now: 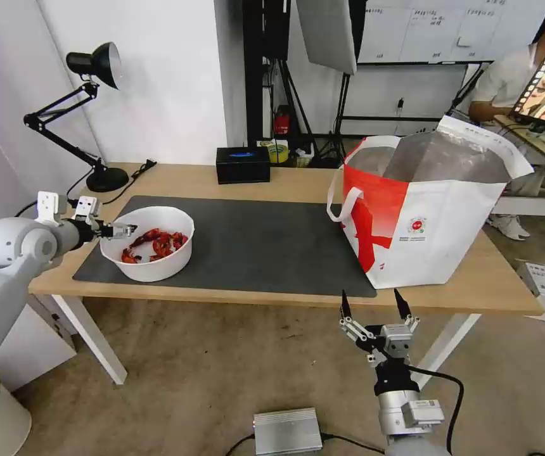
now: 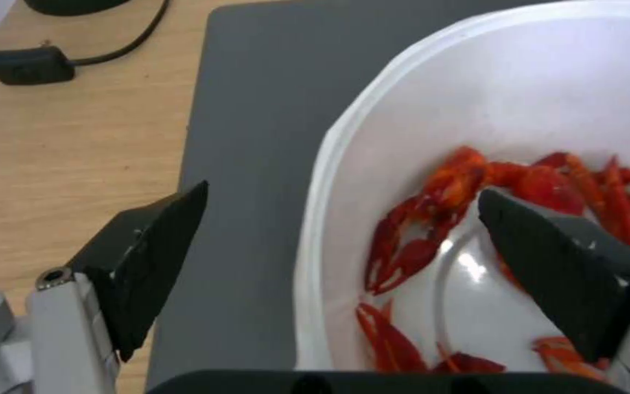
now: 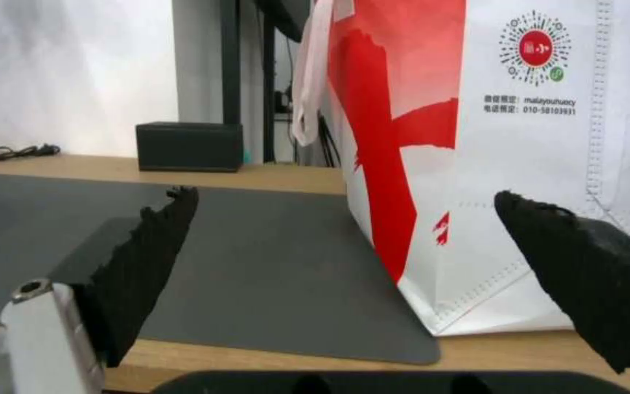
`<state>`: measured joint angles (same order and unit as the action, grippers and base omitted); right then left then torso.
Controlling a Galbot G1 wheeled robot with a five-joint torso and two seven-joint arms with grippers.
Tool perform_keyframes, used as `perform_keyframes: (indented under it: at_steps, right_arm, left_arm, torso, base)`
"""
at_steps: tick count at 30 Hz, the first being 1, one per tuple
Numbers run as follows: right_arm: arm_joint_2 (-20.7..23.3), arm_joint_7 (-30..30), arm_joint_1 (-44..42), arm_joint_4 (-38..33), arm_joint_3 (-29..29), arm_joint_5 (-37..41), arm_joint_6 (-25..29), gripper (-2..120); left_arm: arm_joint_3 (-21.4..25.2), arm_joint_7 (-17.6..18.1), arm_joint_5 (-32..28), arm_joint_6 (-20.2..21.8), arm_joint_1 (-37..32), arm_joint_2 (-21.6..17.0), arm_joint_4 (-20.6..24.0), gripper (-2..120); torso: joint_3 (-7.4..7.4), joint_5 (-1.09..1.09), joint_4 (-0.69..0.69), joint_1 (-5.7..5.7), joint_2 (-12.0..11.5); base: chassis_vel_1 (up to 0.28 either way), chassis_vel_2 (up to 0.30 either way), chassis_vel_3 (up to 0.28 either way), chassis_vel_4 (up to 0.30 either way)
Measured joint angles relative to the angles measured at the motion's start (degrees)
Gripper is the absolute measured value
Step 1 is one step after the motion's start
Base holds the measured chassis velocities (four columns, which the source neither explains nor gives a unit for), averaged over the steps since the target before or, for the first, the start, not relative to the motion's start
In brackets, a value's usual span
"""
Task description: Pick up the trash from the table and place it into the takeout bag.
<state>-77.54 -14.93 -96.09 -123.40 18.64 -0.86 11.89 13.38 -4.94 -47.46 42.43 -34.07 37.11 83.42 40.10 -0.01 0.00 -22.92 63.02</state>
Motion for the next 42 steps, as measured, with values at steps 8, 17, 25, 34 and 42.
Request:
perform_keyframes:
  at_steps: [8, 17, 25, 34, 42]
  right_arm:
    - [0.0, 0.0, 0.0, 0.0, 0.0, 0.0, 0.0, 100]
    - [0.0, 0.0, 0.0, 0.0, 0.0, 0.0, 0.0, 100]
    - [0.0, 0.0, 0.0, 0.0, 0.0, 0.0, 0.0, 100]
    - [0.0, 0.0, 0.0, 0.0, 0.0, 0.0, 0.0, 100]
    - [0.0, 0.0, 0.0, 0.0, 0.0, 0.0, 0.0, 100]
  left_arm:
    - [-2.0, -1.0, 1.8, -0.1, 1.4, 0.2, -2.1, 100]
    - [-2.3, -1.4, 2.8, -0.2, 0.5, 0.6, -1.7, 100]
    - [-1.6, -1.8, 3.1, -0.3, -0.7, 1.0, -1.0, 93]
    - [0.5, -1.7, 3.1, -0.3, -3.0, 1.3, 1.4, 61]
    - [1.9, -1.8, 3.1, -0.3, -4.5, 1.5, 2.7, 33]
  torso:
    - [0.00, 0.00, 0.00, 0.00, 0.0]
    - [0.00, 0.01, 0.00, 0.00, 0.0]
    - [0.00, 0.01, -0.01, 0.01, 0.0]
    - [0.00, 0.01, -0.01, 0.01, 0.0]
    - [0.00, 0.01, 0.00, 0.01, 0.0]
  base:
    - [0.000, 0.000, 0.000, 0.000]
    - [0.000, 0.000, 0.000, 0.000]
    - [0.000, 0.000, 0.000, 0.000]
    - [0.000, 0.000, 0.000, 0.000]
    - [0.000, 0.000, 0.000, 0.000]
